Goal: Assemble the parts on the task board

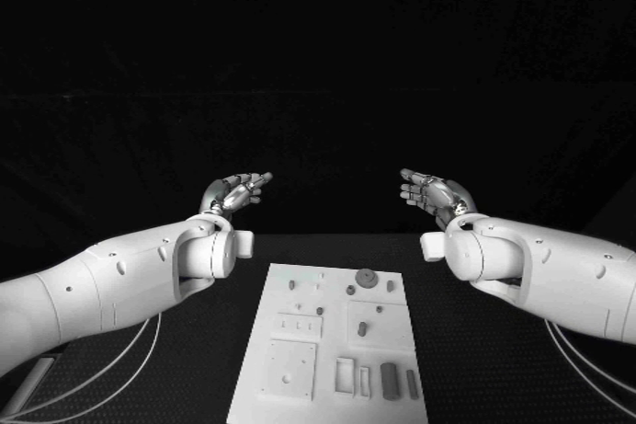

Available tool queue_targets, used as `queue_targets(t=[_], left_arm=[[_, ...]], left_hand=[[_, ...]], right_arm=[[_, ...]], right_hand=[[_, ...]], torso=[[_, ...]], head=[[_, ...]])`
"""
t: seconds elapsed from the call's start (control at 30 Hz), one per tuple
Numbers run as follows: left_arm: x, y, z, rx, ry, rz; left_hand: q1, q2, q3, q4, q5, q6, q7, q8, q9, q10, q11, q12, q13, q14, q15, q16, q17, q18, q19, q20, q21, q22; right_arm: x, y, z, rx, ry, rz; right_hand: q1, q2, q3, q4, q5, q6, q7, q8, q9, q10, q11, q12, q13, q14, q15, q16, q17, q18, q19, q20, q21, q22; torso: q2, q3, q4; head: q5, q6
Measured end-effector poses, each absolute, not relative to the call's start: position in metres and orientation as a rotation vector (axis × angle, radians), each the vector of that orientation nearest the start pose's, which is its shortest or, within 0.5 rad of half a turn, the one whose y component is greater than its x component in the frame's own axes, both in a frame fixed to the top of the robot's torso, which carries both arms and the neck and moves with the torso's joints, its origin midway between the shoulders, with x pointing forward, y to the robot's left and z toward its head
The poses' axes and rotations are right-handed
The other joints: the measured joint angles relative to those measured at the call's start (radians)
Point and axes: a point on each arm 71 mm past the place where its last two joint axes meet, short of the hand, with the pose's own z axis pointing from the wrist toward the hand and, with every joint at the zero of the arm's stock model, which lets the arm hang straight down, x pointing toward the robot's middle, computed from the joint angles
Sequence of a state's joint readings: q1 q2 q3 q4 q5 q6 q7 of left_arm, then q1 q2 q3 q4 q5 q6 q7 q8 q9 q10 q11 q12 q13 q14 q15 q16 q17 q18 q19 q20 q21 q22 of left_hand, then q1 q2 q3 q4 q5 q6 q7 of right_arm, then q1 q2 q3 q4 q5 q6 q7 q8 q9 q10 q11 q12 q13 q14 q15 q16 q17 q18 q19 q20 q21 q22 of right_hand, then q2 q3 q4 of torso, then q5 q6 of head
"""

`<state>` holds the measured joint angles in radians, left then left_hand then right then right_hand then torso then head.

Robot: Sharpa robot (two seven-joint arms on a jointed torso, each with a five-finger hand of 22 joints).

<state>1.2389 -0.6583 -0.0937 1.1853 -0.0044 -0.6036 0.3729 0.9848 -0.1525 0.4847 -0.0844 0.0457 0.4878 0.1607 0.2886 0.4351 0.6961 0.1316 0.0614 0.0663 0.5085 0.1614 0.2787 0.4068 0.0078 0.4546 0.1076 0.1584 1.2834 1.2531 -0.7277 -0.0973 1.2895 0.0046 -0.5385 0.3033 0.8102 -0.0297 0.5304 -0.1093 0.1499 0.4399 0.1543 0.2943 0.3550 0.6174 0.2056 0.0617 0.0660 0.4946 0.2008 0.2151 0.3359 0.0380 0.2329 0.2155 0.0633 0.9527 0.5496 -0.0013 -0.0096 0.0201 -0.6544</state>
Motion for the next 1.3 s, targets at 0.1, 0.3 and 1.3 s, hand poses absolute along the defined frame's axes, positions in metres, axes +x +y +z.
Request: queue_targets(t=[0.1,0.3,1.3], left_arm=[[0.566,0.247,-0.185,-1.156,1.248,-1.087],[0.581,0.255,-0.176,-1.154,1.297,-1.085],[0.548,0.233,-0.175,-1.034,1.48,-1.205]], left_hand=[[0.034,-0.006,0.018,-0.004,0.004,0.019,-0.001,0.01,0.015,0.023,0.003,0.0,0.002,0.022,0.005,0.011,0.015,0.0,0.017,0.003,0.01,0.023],[0.034,-0.006,0.018,-0.004,0.004,0.021,0.0,0.01,0.017,0.024,0.004,0.0,0.002,0.022,0.005,0.012,0.016,0.0,0.017,0.003,0.012,0.025],[0.114,0.056,0.009,-0.125,0.031,0.295,0.016,0.126,0.034,0.457,-0.024,0.178,0.07,0.475,-0.079,0.26,0.135,0.062,0.361,-0.111,0.24,0.024]], right_arm=[[0.55,-0.248,-0.181,1.211,1.38,1.16],[0.562,-0.255,-0.174,1.223,1.488,1.17],[0.565,-0.238,-0.178,0.314,1.703,0.763]], right_hand=[[0.014,-0.001,0.006,-0.006,0.002,0.009,0.003,0.005,0.006,0.012,0.002,0.0,0.001,0.011,0.003,0.006,0.006,0.0,0.012,0.002,0.001,0.034],[0.034,-0.008,0.021,-0.021,0.002,0.019,0.003,0.013,0.012,0.032,0.004,0.004,0.003,0.02,0.005,0.013,0.013,0.0,0.037,0.006,0.006,0.103],[0.236,-0.108,0.08,-0.151,0.02,0.343,0.019,0.132,0.052,0.456,-0.056,0.111,0.065,0.517,-0.113,0.268,0.189,0.191,0.612,-0.036,0.161,0.238]], torso=[[0.0,-0.0001,-0.0004],[0.0,0.0,-0.0005],[0.056,-0.0094,0.0097]], head=[[0.0,0.0],[0.0,0.0],[-0.012,-0.016]])
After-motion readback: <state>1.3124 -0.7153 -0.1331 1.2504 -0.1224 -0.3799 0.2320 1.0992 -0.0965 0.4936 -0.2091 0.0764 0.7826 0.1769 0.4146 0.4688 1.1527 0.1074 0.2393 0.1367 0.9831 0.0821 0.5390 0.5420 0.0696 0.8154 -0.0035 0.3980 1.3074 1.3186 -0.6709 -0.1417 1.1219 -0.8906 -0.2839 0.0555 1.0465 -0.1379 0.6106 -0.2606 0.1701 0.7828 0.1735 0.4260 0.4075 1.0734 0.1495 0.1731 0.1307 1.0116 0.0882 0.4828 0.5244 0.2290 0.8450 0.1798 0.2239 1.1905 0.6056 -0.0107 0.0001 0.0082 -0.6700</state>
